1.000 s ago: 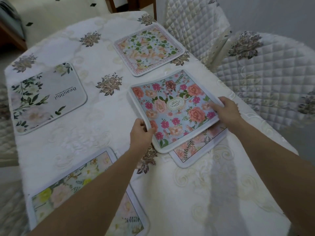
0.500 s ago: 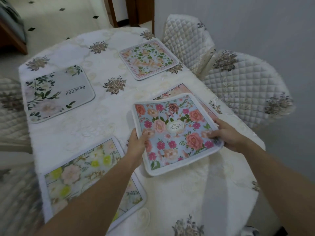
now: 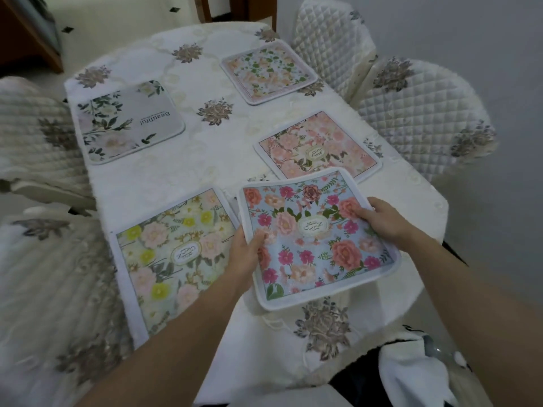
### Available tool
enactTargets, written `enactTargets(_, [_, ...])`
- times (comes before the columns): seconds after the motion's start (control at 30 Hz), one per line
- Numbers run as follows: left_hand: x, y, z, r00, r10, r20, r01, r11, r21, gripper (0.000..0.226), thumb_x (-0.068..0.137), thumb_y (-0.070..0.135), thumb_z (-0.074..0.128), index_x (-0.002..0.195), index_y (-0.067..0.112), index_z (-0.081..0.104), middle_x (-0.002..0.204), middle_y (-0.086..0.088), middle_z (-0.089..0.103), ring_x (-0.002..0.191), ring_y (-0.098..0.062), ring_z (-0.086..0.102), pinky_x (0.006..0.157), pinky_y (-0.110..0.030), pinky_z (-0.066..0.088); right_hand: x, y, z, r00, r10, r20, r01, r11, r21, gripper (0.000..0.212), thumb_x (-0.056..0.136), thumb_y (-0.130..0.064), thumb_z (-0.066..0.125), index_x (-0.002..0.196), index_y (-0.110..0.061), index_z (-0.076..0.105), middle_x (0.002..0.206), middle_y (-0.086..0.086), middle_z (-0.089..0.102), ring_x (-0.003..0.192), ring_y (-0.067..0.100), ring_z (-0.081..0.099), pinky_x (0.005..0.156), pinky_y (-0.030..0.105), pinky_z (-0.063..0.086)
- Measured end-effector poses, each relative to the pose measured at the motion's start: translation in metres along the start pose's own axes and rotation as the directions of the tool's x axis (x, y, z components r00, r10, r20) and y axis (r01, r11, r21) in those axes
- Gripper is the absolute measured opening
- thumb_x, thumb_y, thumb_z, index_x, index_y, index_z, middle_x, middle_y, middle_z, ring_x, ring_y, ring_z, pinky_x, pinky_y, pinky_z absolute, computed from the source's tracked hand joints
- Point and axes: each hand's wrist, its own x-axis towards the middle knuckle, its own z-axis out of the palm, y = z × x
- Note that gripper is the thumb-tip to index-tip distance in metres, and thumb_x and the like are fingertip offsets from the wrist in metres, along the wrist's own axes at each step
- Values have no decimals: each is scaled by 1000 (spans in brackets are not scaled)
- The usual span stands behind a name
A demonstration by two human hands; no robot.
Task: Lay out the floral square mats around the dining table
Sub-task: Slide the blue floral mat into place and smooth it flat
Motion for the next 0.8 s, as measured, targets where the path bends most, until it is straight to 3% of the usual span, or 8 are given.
enactTargets(0.17, [-30,-24,6,999,11,-53,-9,999,32,26,101,20,53,126,15,51,92,-12,67,61,-24,59,52,-34,54,-10,28,4,999,-27,-44,18,981,-191,18,97,-23,54,94,-8,62,90,11,71,73,22,68,62,31,52])
enactTargets(0.27, [-45,-42,15,997,-23,-75,26,999,39,29,100,23,54,128,16,52,97,-5,73,83,-29,70,77,-47,60,-13,49,1,998,-19,-62,6,981,-195,16,97,-26,53,101,-10,57,94,10,69,78,24,68,70,39,56])
enactTargets(0.37, [-57,-54,23,992,-66,-105,70,997,34,26,100,22,54,124,12,56,105,-14,71,91,-35,70,81,-55,58,-14,65,0,996,10,-90,-25,985,-172,19,96,-26,53,107,-11,54,99,12,66,86,30,67,80,48,57])
enactTargets(0.53, [-61,-76,28,990,-110,-87,112,994,18,28,100,22,55,127,17,55,116,-7,69,101,-25,69,88,-50,57,-14,85,2,995,-30,-98,3,965,-262,23,97,-28,48,103,-6,54,97,14,64,86,32,64,75,43,53])
enactTargets(0.8, [-52,-96,35,976,-134,-169,150,985,90,25,100,23,53,123,15,59,112,-4,69,97,-23,68,80,-41,57,-2,107,7,988,-74,-138,24,941,-338,26,101,-26,45,99,-1,52,93,18,62,78,32,58,65,38,43])
